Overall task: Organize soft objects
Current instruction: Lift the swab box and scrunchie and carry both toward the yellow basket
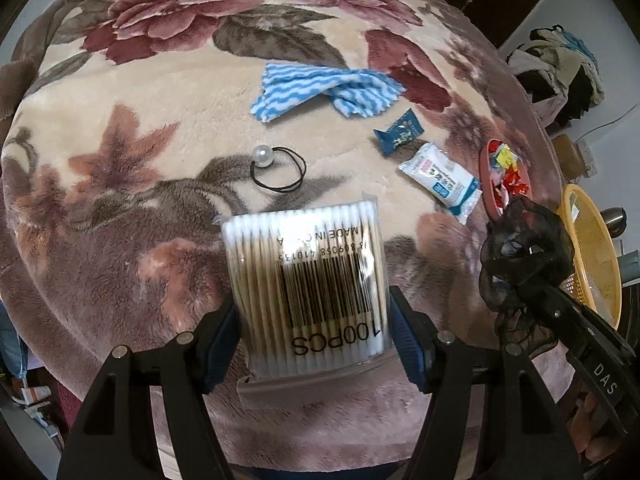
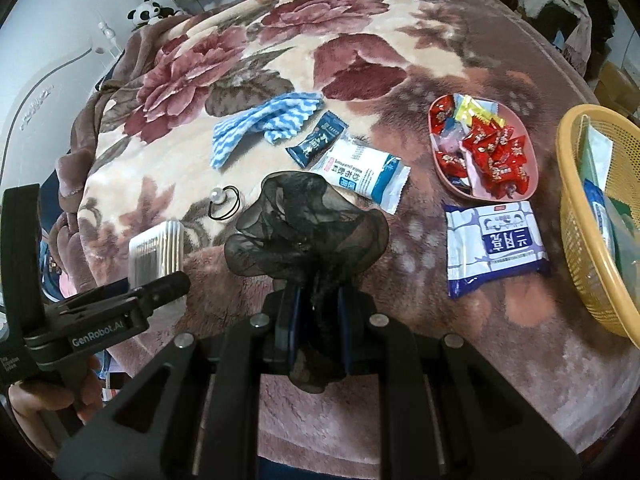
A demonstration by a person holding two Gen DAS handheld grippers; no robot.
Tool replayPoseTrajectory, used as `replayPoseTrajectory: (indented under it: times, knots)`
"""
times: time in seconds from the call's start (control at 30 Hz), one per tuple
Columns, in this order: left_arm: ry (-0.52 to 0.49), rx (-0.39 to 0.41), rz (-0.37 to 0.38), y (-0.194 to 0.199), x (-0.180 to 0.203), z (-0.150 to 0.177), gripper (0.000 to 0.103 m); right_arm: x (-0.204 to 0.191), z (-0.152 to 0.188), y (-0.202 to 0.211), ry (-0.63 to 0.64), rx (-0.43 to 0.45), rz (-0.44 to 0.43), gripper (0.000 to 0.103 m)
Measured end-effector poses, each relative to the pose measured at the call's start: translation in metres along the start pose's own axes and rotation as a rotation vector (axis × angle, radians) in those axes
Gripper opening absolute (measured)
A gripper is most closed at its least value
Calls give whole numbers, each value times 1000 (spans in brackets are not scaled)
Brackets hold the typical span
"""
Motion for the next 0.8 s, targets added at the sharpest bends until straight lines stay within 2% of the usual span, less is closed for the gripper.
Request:
replayPoseTrajectory:
  times: [0.3,0.8]
  knots:
    - [-50,25,6,15,28,2,70,13,1,27,-19,47,6,16]
    - [-158,48,33,30,90,5,70,59,4,75,-94,122,46,16]
Point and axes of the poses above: each gripper's, at about its wrist camera, not at the fingertips, and y roughly against the way its jaws point, x to its right, z to its underside, the point moved 10 cm from there along -y, roughly the way its jaws point, and after that the axes turned 9 degrees about -z, right-handed, at the moved point
